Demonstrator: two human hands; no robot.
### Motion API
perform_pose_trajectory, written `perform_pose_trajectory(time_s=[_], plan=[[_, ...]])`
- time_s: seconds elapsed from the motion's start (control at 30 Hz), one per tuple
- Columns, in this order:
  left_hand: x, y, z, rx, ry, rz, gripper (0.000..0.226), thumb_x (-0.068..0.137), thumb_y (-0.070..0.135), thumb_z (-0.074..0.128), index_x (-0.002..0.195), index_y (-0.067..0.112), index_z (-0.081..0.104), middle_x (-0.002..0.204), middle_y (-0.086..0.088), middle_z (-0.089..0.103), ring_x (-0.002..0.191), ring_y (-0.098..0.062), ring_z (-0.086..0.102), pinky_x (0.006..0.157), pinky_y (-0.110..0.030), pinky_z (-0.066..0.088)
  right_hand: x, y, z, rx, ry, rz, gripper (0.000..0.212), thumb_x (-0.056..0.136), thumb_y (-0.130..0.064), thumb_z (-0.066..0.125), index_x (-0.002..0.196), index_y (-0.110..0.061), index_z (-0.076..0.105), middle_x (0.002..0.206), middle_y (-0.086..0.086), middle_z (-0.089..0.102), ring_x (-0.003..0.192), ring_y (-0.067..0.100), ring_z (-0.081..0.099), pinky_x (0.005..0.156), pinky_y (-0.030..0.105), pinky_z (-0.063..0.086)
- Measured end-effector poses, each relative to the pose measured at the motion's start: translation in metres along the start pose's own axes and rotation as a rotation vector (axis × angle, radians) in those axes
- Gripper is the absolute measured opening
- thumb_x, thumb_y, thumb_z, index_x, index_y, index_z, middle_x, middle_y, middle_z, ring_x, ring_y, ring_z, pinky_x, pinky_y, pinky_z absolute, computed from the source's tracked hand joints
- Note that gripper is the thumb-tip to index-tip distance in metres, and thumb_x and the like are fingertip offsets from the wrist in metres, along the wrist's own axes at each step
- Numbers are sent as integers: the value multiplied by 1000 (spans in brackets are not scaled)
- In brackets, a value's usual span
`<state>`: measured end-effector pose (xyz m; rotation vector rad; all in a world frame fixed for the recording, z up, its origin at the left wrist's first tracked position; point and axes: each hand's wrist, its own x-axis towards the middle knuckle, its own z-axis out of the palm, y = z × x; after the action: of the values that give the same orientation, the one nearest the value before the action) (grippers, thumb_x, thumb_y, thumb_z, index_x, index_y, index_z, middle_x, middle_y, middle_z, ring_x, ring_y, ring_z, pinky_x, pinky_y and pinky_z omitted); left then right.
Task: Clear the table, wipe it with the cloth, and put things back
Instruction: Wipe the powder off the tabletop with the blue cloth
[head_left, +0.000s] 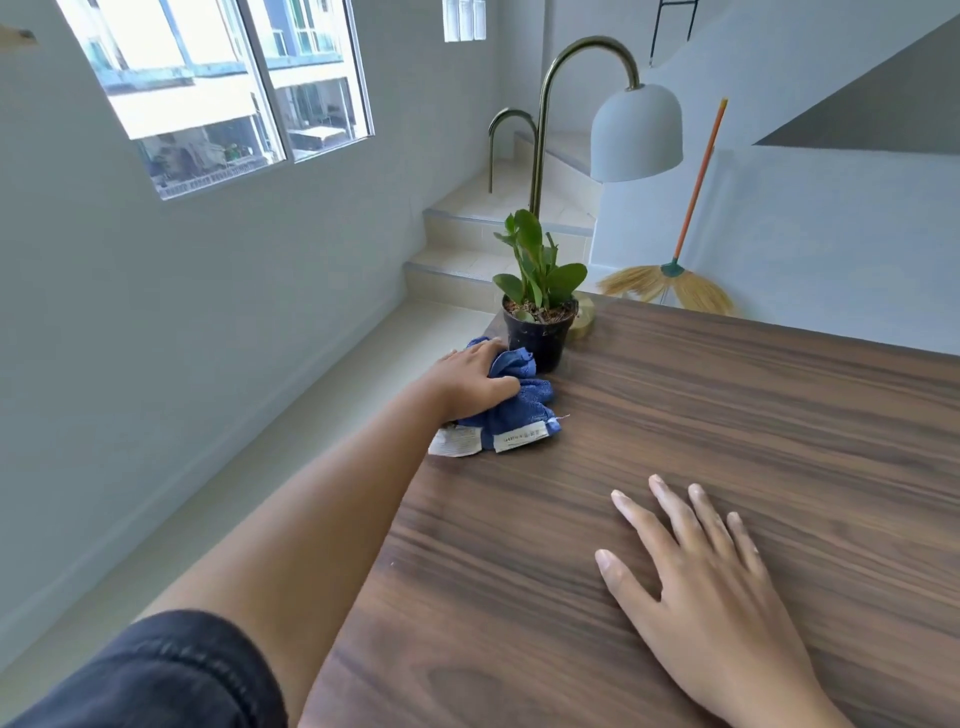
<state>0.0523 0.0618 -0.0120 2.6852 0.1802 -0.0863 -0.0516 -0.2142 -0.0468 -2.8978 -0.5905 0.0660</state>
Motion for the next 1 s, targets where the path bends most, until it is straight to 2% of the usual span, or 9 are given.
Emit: perform_pose_trajectory(time_s=[0.13, 0.23, 0.33, 0.5, 0.63, 0.7, 0.77, 0.87, 1.0], plan=[[-2, -2, 9, 26, 33, 50, 59, 71, 50, 38, 119, 18, 50, 129, -2, 48, 121, -25, 45, 96, -38, 37, -2, 2, 0, 2, 3, -4, 81, 70, -75, -8, 146, -52, 6, 160, -15, -5, 147, 14, -11, 119, 37, -6], [-22, 7, 20, 44, 59, 143, 67, 75, 47, 39, 135, 18, 46, 145, 2, 42, 129, -20, 38, 105, -33, 27, 0, 2, 3, -3, 15, 0, 78, 73, -75, -2, 147, -51, 11, 161, -13, 1, 148, 15, -6, 119, 39, -2], [-34, 30, 37, 100, 46, 232, 77, 76, 50, 37, 145, 16, 36, 154, 1, 31, 140, -17, 26, 117, -36, 12, 0, 0, 4, 14, 33, 7, 76, 77, -75, 7, 145, -48, 27, 160, -10, 16, 148, 18, 8, 119, 43, 8], [-24, 51, 51, 93, 44, 149, 77, 78, 55, 36, 143, 15, 34, 155, -2, 27, 142, -18, 22, 118, -39, 7, -2, 4, 0, -8, 12, -5, 83, 72, -74, -5, 147, -46, 18, 160, -16, 1, 148, 11, -7, 119, 35, -3], [-29, 21, 39, 90, 73, 80, 68, 79, 54, 39, 138, 21, 40, 150, 5, 35, 135, -19, 34, 115, -40, 17, -4, 3, -2, -4, 12, 3, 80, 73, -73, -5, 147, -47, 14, 160, -17, 0, 147, 10, -7, 119, 34, -3], [-29, 9, 33, 89, 120, 55, 60, 77, 54, 39, 126, 21, 49, 139, 4, 45, 126, -21, 42, 104, -36, 30, -4, 2, -1, -3, 11, 6, 79, 74, -72, -5, 147, -47, 12, 160, -16, 1, 148, 11, -6, 119, 35, -2], [-25, 13, 33, 73, 142, 72, 53, 76, 53, 37, 112, 18, 54, 123, 2, 52, 116, -21, 47, 96, -33, 30, -3, 2, 0, -17, 12, 8, 79, 75, -72, -4, 148, -46, 13, 161, -14, 2, 148, 12, -5, 119, 36, -1], [-30, 30, 43, 84, 105, 140, 61, 76, 52, 36, 124, 18, 53, 133, 0, 50, 123, -20, 43, 105, -35, 23, -2, 2, 1, -9, 17, 11, 80, 76, -73, 0, 148, -43, 18, 161, -13, 7, 148, 14, 0, 119, 37, 1], [-74, 23, 53, 164, 143, 188, 69, 86, 64, 38, 142, 24, 37, 152, 6, 32, 140, -14, 25, 117, -39, 9, -2, 5, 3, -23, 22, 2, 80, 78, -73, 2, 149, -41, 20, 160, -12, 9, 148, 14, 3, 119, 38, 3]])
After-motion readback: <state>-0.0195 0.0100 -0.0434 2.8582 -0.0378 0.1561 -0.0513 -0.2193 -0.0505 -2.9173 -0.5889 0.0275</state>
